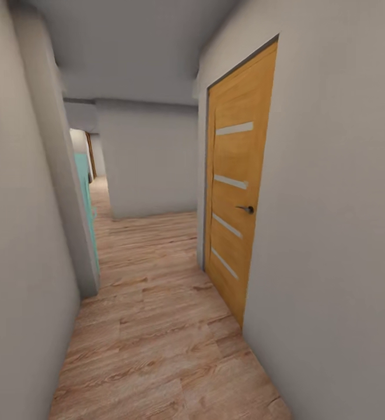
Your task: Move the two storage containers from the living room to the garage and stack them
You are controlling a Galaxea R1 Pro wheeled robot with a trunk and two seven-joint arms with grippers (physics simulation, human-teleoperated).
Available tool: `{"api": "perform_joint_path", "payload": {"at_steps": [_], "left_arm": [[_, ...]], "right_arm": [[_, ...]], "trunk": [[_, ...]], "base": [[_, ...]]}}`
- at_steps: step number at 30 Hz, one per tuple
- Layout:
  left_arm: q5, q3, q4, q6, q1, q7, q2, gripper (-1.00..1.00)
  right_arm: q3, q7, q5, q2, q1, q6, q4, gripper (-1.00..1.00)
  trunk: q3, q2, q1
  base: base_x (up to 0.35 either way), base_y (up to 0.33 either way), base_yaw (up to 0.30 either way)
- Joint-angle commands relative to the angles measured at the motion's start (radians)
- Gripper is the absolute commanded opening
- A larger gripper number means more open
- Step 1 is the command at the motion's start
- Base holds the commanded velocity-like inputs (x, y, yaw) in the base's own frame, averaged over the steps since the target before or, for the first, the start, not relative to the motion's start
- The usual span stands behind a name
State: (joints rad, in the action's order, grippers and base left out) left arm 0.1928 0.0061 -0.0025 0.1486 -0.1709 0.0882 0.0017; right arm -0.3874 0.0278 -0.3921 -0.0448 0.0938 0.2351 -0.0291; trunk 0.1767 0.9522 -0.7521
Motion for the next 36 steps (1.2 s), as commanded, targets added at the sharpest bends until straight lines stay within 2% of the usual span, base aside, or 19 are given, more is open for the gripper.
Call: {"api": "perform_joint_path", "payload": {"at_steps": [1, 24, 31, 36], "left_arm": [[0.005, 0.000, 0.001, 0.003, -0.001, 0.001, 0.000, 1.00], [0.005, 0.000, 0.001, 0.003, -0.001, 0.001, 0.000, 1.00], [0.005, 0.000, 0.001, 0.003, -0.001, 0.001, 0.000, 1.00], [0.005, 0.000, 0.001, 0.002, -0.001, 0.001, 0.001, 1.00]], "right_arm": [[-0.008, 0.003, -0.010, 0.000, 0.001, 0.006, -0.003, 1.00], [-0.008, 0.003, -0.011, 0.001, 0.001, 0.006, -0.003, 1.00], [-0.008, 0.003, -0.011, 0.000, 0.001, 0.006, -0.003, 1.00], [-0.008, 0.003, -0.010, 0.000, 0.001, 0.006, -0.003, 1.00]], "trunk": [[0.001, 0.001, -0.001], [0.001, 0.001, -0.001], [0.001, 0.001, -0.001], [0.001, 0.001, -0.001]], "base": [[0.321, 0.000, 0.277], [0.318, -0.002, 0.277], [0.292, -0.129, 0.271], [0.283, -0.161, 0.087]]}}
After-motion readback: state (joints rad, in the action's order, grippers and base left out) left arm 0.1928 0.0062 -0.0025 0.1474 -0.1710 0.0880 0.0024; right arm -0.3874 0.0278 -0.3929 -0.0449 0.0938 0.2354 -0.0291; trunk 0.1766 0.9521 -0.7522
